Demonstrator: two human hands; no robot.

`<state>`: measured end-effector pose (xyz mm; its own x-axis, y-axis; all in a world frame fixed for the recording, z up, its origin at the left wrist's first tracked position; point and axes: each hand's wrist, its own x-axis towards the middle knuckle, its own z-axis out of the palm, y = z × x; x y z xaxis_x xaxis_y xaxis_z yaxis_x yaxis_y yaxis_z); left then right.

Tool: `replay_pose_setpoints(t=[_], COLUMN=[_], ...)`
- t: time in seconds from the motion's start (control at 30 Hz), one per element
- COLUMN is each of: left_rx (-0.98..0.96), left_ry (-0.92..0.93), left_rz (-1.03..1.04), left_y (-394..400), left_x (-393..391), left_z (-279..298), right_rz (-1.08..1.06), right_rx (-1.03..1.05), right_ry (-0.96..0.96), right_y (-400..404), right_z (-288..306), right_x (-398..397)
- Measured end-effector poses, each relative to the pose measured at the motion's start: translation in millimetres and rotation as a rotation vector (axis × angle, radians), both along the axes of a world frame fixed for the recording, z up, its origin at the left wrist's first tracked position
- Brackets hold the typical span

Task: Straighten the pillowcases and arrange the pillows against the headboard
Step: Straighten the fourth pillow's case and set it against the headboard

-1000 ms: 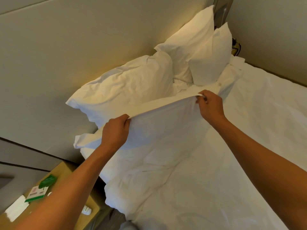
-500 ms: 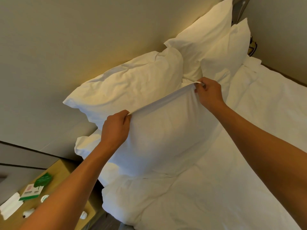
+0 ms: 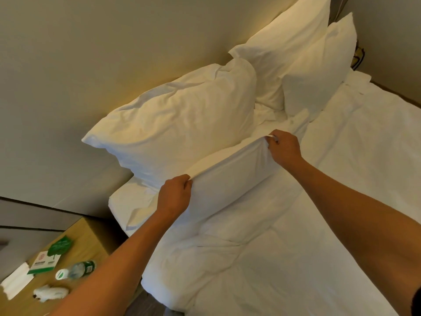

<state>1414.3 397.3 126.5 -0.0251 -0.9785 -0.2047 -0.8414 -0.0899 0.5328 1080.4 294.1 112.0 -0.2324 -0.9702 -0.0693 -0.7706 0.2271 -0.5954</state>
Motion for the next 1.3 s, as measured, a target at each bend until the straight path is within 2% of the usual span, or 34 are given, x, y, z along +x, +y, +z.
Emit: replay_pose_setpoints(t=[0.1,0.17,0.37,0.47,0.53,0.63,0.8,1.03,1.3], left_rx=[-0.029,-0.027,0.025,-0.034,-0.081,-0.105,0.066,-0.009,-0.154], left_ry=[0.003,0.038,0.068,0.057,0.015,-0.096,-0.307,-0.410,-0.477], left_rz=[-0.004,0.007,0.128,0.203,0.149,-0.008,-0.217,-0.278,-0.305], left_y=[-10.8,-19.6,-33.8,-36.7,-35.4,-31.7,-27.5,-46.4,-92.3], left_x=[-3.4,-1.0,8.9,12.7,11.1,3.8,-6.0,5.5,30.9], left_z=[8.9,12.3,-15.5,-30.7,-39.9,-54.5,-90.5,-116.0,-120.8], right_rz=[-0.029,-0.041,0.143,0.104,0.015,-0.078,-0.148,-0.255,-0.221], right_rx=[-0.100,-0.155,-0.013,-0.036,0.027,0.250,0.452,0.371,0.291], right_ry=[0.089,0.077,-0.029,-0.068,-0.064,-0.193,-0.386,-0.576,-0.545], right_y=[-8.6,-21.1,-47.3,-28.5,-6.8,28.4,48.5,13.4,-67.1], right_z=[7.3,11.1,-7.4,-36.4,-61.8,-100.8,-145.4,-167.3,-169.5], right_x=[-5.5,-4.7,19.5,34.0,39.0,47.0,75.5,118.0,154.5])
